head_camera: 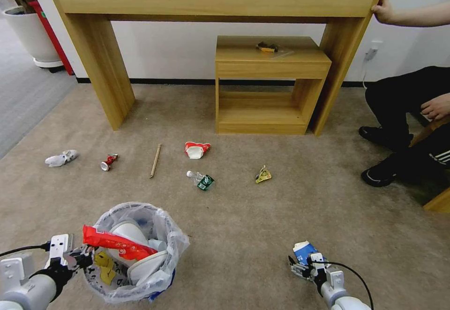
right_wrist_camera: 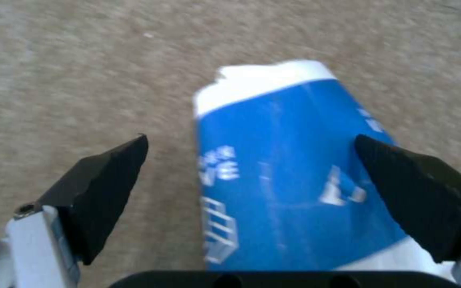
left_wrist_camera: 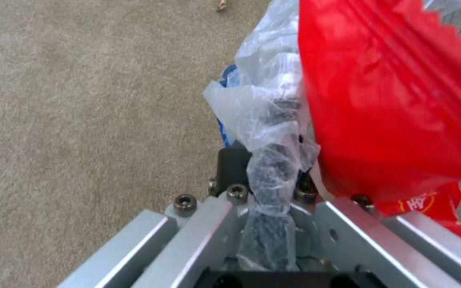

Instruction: Pick up the trash bin and place the garbage on the floor into it.

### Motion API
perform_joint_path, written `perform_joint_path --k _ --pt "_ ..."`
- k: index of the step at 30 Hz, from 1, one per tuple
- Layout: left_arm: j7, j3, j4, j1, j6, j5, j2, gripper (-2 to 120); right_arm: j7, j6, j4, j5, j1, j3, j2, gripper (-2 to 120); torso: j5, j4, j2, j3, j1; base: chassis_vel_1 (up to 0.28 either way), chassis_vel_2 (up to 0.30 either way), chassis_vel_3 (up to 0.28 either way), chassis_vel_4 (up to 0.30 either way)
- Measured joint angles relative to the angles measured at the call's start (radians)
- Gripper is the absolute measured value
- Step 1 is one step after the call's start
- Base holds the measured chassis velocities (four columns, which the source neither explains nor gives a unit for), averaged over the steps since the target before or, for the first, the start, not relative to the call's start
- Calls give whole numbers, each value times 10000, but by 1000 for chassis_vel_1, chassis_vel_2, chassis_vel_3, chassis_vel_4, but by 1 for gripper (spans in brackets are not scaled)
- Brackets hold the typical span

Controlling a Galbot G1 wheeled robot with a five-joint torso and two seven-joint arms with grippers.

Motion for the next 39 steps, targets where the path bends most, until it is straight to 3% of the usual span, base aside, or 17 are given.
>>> perform_joint_path --k 4,8,12,21,25,33,39 --pt "13 13 -18 -23 0 -15 20 0 240 -6 -25 6 -59 136 -56 78 0 -1 0 0 0 0 0 0 0" --pt "13 74 -18 -59 0 -14 20 0 268 86 -108 4 -63 186 -59 70 2 0 0 0 0 0 0 0 0" --pt "6 148 -80 -104 0 9 19 0 388 257 -121 13 -140 305 -60 48 3 1 0 -1 -1 0 0 0 0" --pt "6 153 -203 -79 0 29 35 0 644 349 -112 86 -213 385 -45 22 0 0 0 -1 0 0 0 0 0" --pt "12 142 -291 -25 1 37 41 0 789 432 -227 124 -231 443 12 2 2 -4 0 1 0 0 0 0 0" --pt "14 160 -405 -12 0 43 61 0 811 639 -235 236 -315 560 26 0 4 0 0 1 0 0 0 0 0" --pt "14 221 -407 -58 1 89 62 0 451 451 892 80 -1012 749 -351 0 -1 -6 -1 2 0 0 0 0 0"
